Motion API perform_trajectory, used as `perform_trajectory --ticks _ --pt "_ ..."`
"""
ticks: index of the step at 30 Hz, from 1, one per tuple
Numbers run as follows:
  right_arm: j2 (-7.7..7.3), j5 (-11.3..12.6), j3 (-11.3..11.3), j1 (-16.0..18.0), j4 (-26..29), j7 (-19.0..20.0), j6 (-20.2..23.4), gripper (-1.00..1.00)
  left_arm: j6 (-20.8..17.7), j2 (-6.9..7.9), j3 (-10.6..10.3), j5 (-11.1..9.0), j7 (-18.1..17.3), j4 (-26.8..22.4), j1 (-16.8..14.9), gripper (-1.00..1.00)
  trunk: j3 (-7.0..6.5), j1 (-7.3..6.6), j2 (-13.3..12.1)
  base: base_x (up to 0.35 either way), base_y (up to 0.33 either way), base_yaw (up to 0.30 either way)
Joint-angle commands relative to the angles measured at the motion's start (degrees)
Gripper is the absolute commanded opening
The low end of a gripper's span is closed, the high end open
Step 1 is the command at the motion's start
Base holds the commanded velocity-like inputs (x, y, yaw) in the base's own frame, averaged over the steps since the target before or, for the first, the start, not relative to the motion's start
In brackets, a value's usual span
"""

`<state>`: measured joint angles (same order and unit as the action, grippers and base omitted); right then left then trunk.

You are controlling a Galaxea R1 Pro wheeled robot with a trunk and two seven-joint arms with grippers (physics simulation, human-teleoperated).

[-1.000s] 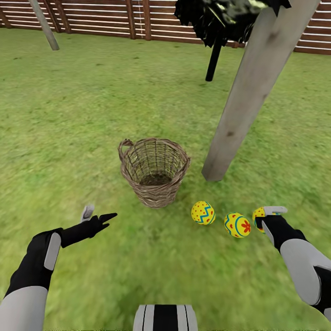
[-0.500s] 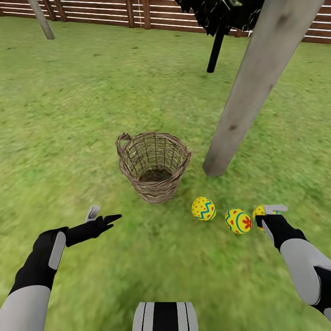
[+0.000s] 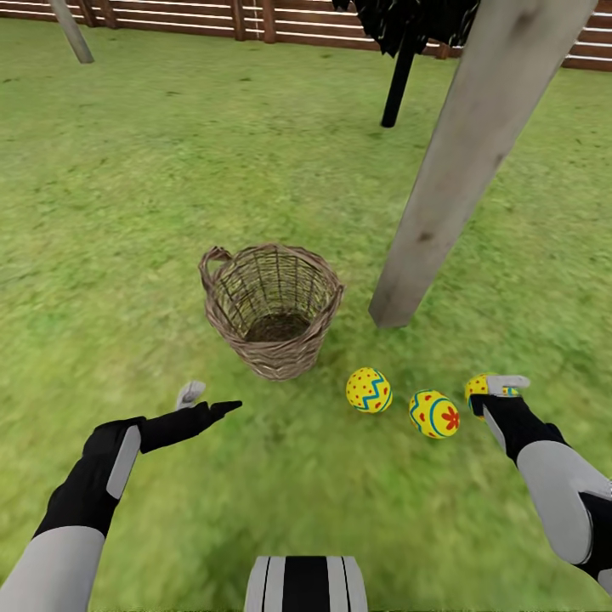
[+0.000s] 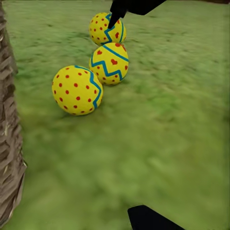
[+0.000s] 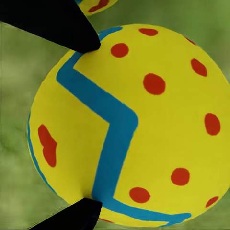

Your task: Take the three Easter eggs out of the wicker basket on the lawn in the garden, then place them on the lawn next to a single tree (choose any tree) so that all three eggs are next to the same tree and none are left in the basket.

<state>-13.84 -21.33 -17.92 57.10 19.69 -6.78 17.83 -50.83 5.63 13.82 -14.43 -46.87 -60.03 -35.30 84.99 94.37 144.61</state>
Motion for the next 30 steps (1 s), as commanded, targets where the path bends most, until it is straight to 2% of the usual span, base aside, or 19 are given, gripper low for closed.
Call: perform_trajectory --ticks 1,17,21,30 --pt "0.08 -0.3 -0.1 0.0 0.1 0.1 -0.8 -1.00 -0.2 -0.01 0.1 0.0 -0.2 0.0 0.0 1.00 0.26 0.01 0.0 0.000 0.000 0.000" --pt "0.13 -0.2 0.0 0.0 0.2 -0.5 -1.1 -1.00 -0.3 0.08 0.1 -0.1 -0.1 -0.1 0.0 1.00 3.81 0.43 0.2 0.000 0.000 0.000" --pt "0.07 0.0 -0.1 0.0 0.1 -3.3 -1.0 -1.00 -0.3 0.08 0.1 -0.1 -0.1 -0.2 0.0 1.00 4.69 0.53 0.3 0.000 0.000 0.000" --pt "0.04 0.1 -0.1 0.0 -0.1 -3.5 -1.0 -1.00 -0.3 0.08 0.1 -0.1 -0.1 -0.2 0.0 1.00 6.69 0.76 0.4 0.000 0.000 0.000"
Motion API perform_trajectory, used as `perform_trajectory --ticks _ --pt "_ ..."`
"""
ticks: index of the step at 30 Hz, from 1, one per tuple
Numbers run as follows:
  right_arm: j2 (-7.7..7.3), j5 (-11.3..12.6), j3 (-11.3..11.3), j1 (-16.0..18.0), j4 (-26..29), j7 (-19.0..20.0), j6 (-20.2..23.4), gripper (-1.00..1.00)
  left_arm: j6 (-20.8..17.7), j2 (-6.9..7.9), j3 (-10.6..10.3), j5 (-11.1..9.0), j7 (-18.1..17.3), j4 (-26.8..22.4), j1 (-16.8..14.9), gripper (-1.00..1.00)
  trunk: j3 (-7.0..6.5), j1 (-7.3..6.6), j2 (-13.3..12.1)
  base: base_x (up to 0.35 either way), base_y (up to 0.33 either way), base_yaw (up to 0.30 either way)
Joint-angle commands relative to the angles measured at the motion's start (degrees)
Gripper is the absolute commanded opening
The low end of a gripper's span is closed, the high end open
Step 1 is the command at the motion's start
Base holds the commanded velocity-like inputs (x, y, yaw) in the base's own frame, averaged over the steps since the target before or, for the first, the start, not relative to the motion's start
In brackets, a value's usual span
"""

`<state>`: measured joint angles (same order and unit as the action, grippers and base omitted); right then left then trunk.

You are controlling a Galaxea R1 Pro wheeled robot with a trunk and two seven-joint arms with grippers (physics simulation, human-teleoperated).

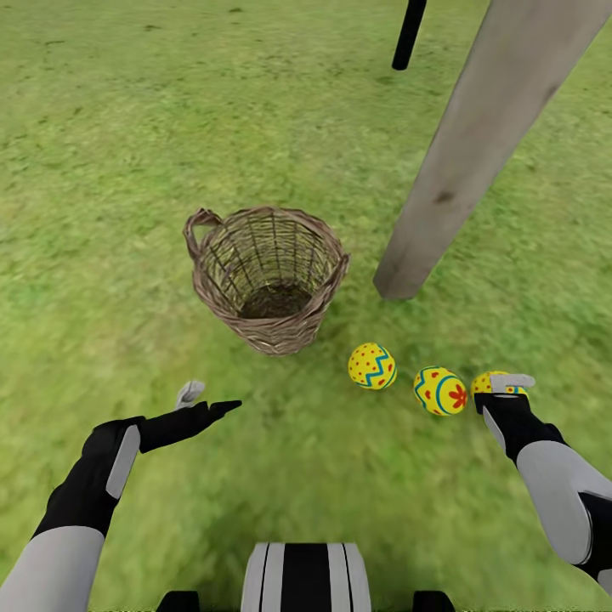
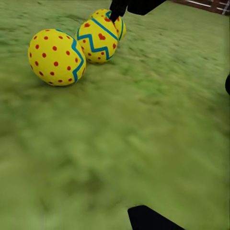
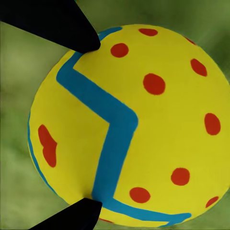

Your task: Take the three Easter eggs out of the wicker basket on the lawn in the garden, then place them on the lawn next to a single tree (choose any tree) so that all three eggs are next to the same tree and none are left in the basket.

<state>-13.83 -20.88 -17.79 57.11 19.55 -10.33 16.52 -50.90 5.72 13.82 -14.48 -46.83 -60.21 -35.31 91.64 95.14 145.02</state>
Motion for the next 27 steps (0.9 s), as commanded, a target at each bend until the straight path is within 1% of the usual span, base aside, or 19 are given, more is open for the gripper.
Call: perform_trajectory --ticks 1,10,16,22,27 --pt "0.03 -0.4 -0.2 0.0 0.1 0.0 0.3 -1.00 -0.3 -0.01 0.1 0.0 -0.2 0.0 0.0 1.00 0.26 0.01 0.0 0.000 0.000 0.000" --pt "0.03 -0.4 -0.2 0.0 0.2 0.1 0.3 -1.00 -0.3 -0.01 0.1 0.0 -0.2 0.0 0.0 1.00 2.25 0.25 0.1 0.000 0.000 0.000" --pt "-0.05 -0.5 -0.3 0.0 0.2 0.1 0.3 -1.00 -0.2 0.08 0.2 0.0 -0.3 0.1 0.0 1.00 2.25 0.25 0.1 0.005 -0.006 0.000" --pt "0.02 -0.6 -0.4 0.0 0.2 0.2 0.2 -1.00 -0.2 0.08 0.4 -0.1 -0.2 0.0 0.0 1.00 2.25 0.25 0.1 0.214 -0.041 0.000" --pt "0.06 -0.7 -0.4 0.0 0.3 0.6 -0.1 -1.00 -0.2 0.08 0.4 -0.1 -0.2 0.0 0.0 1.00 2.25 0.25 0.1 0.023 -0.001 0.000"
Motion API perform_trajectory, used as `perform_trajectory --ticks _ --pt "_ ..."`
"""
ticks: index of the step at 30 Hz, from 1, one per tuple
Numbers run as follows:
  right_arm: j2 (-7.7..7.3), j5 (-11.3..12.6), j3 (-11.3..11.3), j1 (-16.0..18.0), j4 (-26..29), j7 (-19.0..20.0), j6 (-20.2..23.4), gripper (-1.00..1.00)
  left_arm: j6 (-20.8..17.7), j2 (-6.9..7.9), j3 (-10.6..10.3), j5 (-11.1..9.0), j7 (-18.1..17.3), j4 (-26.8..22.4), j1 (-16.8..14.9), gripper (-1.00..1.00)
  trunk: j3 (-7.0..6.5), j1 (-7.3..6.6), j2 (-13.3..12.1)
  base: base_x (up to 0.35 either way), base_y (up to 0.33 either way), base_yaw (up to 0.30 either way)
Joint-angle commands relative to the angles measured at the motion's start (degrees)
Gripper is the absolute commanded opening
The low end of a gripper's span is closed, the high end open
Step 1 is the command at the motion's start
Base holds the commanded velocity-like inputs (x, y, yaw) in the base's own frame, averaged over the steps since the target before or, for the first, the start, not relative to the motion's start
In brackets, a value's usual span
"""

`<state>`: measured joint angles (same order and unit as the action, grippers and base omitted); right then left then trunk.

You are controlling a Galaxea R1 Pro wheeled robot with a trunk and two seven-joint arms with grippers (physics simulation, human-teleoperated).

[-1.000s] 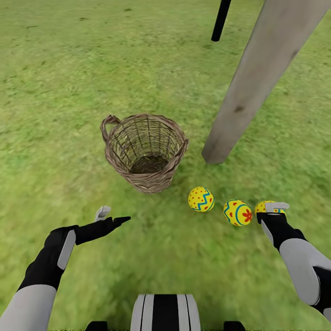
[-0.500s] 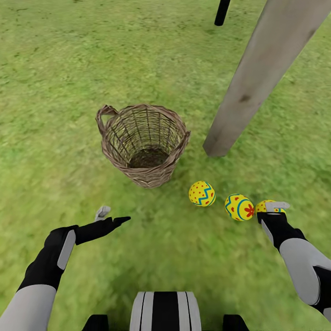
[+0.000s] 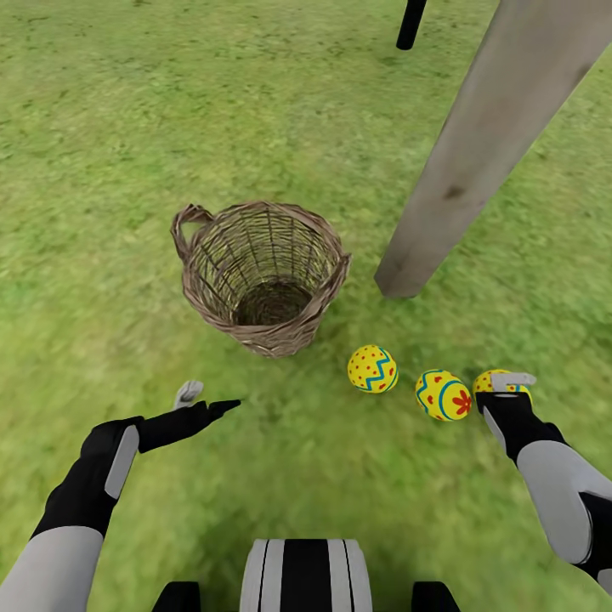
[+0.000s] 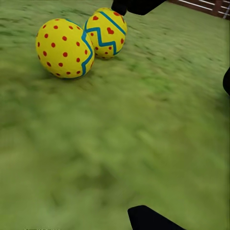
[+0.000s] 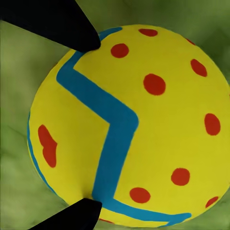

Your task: Take the three Easter eggs out of the wicker basket on the lawn in the garden, then place them on the lawn next to a single tree (choose any tree) so that all three eggs are next to the same tree and none are left in the basket.

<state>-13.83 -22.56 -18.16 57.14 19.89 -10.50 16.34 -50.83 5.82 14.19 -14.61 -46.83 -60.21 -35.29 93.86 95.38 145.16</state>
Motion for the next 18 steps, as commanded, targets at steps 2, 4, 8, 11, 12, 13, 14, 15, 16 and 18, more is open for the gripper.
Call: perform_trajectory --ticks 2,4,8,11,12,13,14,15,16,18 --pt "0.10 0.9 0.0 0.0 0.0 0.8 0.2 -1.00 -0.2 -0.02 0.1 0.0 -0.2 0.1 0.0 1.00 0.03 0.00 0.0 0.000 0.000 0.000" --pt "0.05 0.9 0.0 0.0 0.0 0.8 0.1 -1.00 -0.2 -0.02 0.2 -0.1 -0.3 0.1 0.0 1.00 0.03 0.00 0.0 0.000 0.000 0.000" --pt "0.04 0.9 -0.1 0.0 0.1 0.8 0.1 -1.00 -0.2 0.06 0.1 -0.2 -0.5 0.1 0.0 1.00 0.03 0.00 0.0 0.000 0.000 0.000" --pt "-0.04 0.9 -0.1 0.0 0.1 0.8 0.1 -1.00 -0.2 0.07 0.2 -0.3 -0.6 0.1 0.0 1.00 0.48 0.05 0.0 0.000 0.000 0.000" --pt "-0.05 0.9 -0.1 0.0 0.1 0.8 0.1 -1.00 -0.2 0.07 0.2 -0.2 -0.6 0.1 0.0 1.00 0.48 0.05 0.0 0.000 0.000 0.000" --pt "-0.05 0.9 -0.1 0.0 0.1 0.8 0.1 -1.00 -0.2 0.07 0.2 -0.2 -0.6 0.0 0.0 1.00 0.48 0.05 0.0 0.000 0.000 0.000" --pt "-0.05 0.9 -0.1 0.0 0.1 0.8 0.1 -1.00 -0.2 0.07 0.2 -0.2 -0.6 0.0 0.0 1.00 0.70 0.08 0.0 0.000 0.000 0.000" --pt "-0.05 0.9 -0.1 0.0 0.1 0.7 0.1 -1.00 -0.2 0.07 0.2 -0.2 -0.6 -0.1 0.0 1.00 0.70 0.08 0.0 0.000 0.000 0.000" --pt "-0.05 0.9 -0.1 0.0 0.1 0.7 0.1 -1.00 -0.2 0.07 0.2 -0.2 -0.6 0.0 0.0 1.00 0.70 0.08 0.0 0.000 0.000 0.000" --pt "0.01 0.9 -0.1 0.0 0.1 0.8 0.0 -1.00 -0.2 0.07 0.3 -0.2 -0.6 0.0 0.0 1.00 0.70 0.08 0.0 0.000 0.000 0.000"
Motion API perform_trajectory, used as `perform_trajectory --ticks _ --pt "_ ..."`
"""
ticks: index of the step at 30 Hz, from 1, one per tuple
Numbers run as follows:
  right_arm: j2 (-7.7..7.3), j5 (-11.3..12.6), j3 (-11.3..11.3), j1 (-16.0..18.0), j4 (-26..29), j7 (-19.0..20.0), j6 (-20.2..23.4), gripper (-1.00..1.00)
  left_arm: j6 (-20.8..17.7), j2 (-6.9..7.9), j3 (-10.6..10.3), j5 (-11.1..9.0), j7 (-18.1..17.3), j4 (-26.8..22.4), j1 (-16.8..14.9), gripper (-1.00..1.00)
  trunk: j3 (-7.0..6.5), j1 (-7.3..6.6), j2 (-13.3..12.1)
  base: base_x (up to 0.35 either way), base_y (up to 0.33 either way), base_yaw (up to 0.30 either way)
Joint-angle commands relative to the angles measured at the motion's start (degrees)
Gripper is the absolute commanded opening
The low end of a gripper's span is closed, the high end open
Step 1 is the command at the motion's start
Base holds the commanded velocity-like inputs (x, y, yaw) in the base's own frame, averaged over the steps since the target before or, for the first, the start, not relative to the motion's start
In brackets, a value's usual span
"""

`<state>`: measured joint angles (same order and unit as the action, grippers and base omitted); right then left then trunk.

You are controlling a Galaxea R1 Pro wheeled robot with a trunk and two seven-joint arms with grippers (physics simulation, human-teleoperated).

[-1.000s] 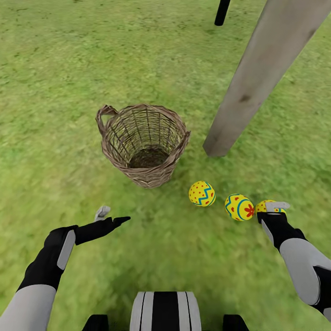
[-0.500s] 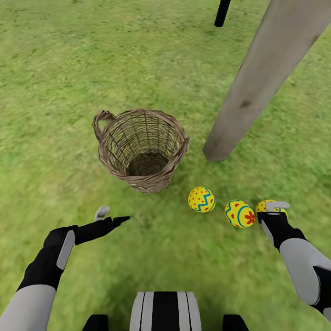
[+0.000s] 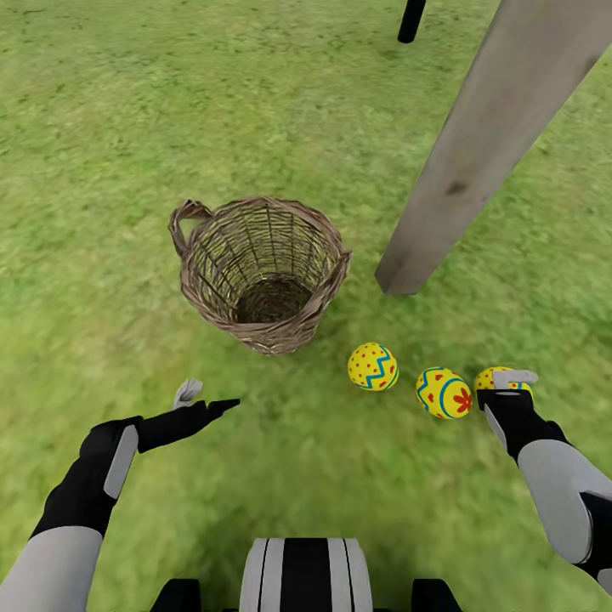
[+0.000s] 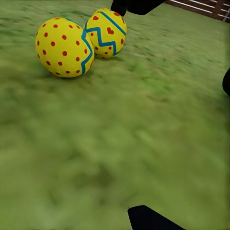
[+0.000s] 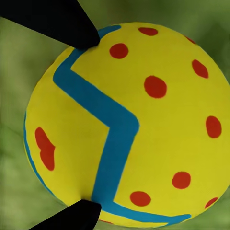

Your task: Take the three Easter eggs out of the wicker basket on the lawn in the garden, then place them on the lawn next to a single tree (choose any tree) so that all three eggs are next to the same tree and none are left in the basket.

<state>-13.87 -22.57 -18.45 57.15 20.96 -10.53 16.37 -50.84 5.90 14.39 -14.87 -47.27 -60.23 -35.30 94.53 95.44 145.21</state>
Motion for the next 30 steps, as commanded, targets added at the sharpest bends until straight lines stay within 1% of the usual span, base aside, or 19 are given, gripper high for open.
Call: perform_trajectory --ticks 1,3,4,6,16,21,23,25,30 --pt "0.06 0.9 0.2 0.0 -1.0 0.8 0.0 -1.00 -0.2 -0.01 0.1 0.0 -0.2 0.1 0.0 1.00 0.03 0.03 0.0 0.000 0.000 0.000" --pt "0.07 0.9 0.2 0.0 -1.0 0.8 -0.1 -1.00 -0.2 -0.01 0.1 0.0 -0.2 0.1 0.0 1.00 0.03 0.03 0.0 0.000 0.000 0.000" --pt "0.07 0.9 0.2 0.0 -1.0 0.8 -0.1 1.00 -0.2 -0.01 0.1 0.0 -0.2 0.1 0.0 1.00 0.03 0.03 0.0 0.000 0.000 0.000" --pt "0.07 0.9 0.2 0.0 -1.0 0.9 -0.1 1.00 -0.2 -0.01 0.1 0.0 -0.2 0.1 0.0 1.00 0.03 0.03 0.0 0.000 0.000 0.000" --pt "0.11 0.9 0.2 0.0 -1.0 0.8 -0.3 1.00 -0.2 -0.01 -0.1 0.1 -0.1 -0.1 0.0 1.00 -2.18 -0.23 -0.1 0.000 0.000 0.000" --pt "0.33 0.9 0.2 0.0 0.2 0.7 -0.1 1.00 -0.3 -0.01 -0.1 0.2 0.4 0.2 0.0 1.00 -3.29 -0.36 -0.2 0.000 0.000 0.000" --pt "0.34 0.9 0.2 0.0 2.7 0.6 0.4 1.00 -0.3 0.08 0.0 0.2 0.4 0.4 0.0 1.00 -3.74 -0.41 -0.2 0.000 0.000 0.000" --pt "0.41 1.0 0.3 -0.1 6.3 0.6 2.9 1.00 -0.3 0.32 0.2 0.4 0.4 0.4 0.0 1.00 -4.18 -0.46 -0.3 0.000 0.000 0.000" --pt "0.34 1.1 0.2 -0.1 7.0 0.6 4.1 1.00 -0.3 0.42 0.3 0.4 0.2 0.5 0.0 1.00 -5.29 -0.59 -0.3 0.000 0.000 0.000"
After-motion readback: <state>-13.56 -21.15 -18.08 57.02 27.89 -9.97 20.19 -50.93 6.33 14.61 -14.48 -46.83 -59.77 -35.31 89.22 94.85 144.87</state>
